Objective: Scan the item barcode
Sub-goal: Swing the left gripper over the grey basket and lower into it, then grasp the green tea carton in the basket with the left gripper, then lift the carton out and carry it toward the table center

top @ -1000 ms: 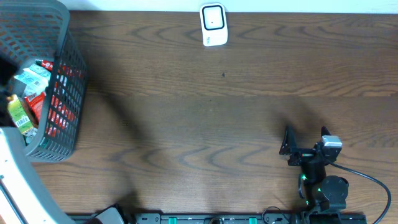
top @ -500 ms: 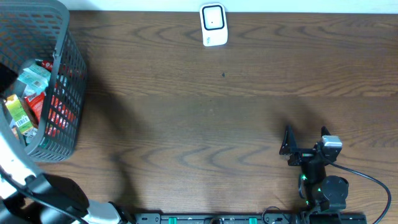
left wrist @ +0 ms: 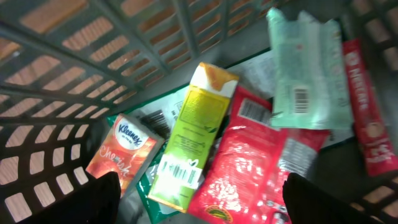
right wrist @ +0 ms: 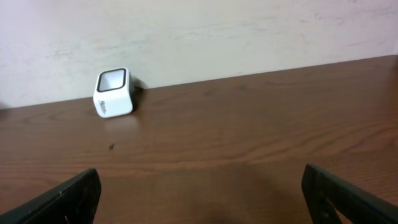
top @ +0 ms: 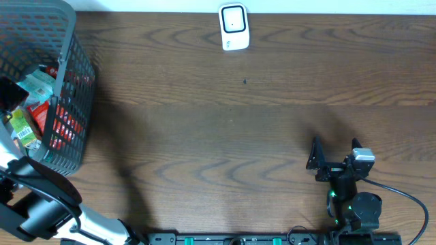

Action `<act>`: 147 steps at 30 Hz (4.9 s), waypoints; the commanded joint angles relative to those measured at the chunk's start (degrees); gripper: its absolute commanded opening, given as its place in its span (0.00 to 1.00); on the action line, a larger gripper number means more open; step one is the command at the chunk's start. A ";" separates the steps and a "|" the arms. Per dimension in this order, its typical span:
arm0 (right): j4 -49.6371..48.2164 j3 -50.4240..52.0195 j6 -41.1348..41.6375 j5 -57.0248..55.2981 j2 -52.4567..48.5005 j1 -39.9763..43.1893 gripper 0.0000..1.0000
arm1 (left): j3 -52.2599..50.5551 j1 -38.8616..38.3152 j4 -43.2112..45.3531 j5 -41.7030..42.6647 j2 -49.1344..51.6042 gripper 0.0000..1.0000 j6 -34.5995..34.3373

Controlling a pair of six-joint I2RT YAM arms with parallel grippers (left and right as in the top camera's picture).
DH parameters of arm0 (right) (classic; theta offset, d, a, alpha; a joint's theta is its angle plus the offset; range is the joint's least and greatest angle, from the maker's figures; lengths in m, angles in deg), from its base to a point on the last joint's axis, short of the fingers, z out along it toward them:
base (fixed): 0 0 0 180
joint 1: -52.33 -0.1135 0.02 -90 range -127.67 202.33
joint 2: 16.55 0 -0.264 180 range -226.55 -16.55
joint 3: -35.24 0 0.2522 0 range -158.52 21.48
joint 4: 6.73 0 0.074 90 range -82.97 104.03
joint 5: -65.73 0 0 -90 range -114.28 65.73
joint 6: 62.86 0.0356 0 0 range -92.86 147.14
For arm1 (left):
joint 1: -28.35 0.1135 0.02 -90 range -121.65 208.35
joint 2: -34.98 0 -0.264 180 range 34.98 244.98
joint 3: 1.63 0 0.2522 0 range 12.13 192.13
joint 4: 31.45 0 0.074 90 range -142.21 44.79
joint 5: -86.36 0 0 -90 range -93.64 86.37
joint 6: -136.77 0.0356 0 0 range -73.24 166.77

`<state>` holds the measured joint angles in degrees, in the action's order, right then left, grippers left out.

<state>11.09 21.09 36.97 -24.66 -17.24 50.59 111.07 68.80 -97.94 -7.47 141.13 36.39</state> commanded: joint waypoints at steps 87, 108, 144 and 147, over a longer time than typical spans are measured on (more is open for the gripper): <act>0.24 0.07 -0.68 0.26 0.28 0.24 0.99 | -5.05 2.45 -0.55 -1.77 8.70 0.46 0.44; 0.24 0.07 -0.68 0.26 0.28 0.24 0.99 | -2.75 2.21 2.12 4.63 -9.18 0.38 -4.96; 0.24 0.07 -0.68 0.26 0.28 0.24 0.99 | -4.87 -48.65 6.27 0.81 -32.70 0.38 -6.34; 0.24 0.09 -0.68 0.26 0.28 0.24 0.99 | -5.88 -56.28 6.34 0.81 -26.01 0.38 -7.37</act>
<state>11.09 21.09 36.97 -24.68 -17.24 50.59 106.24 18.66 -92.15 -5.92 109.27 30.84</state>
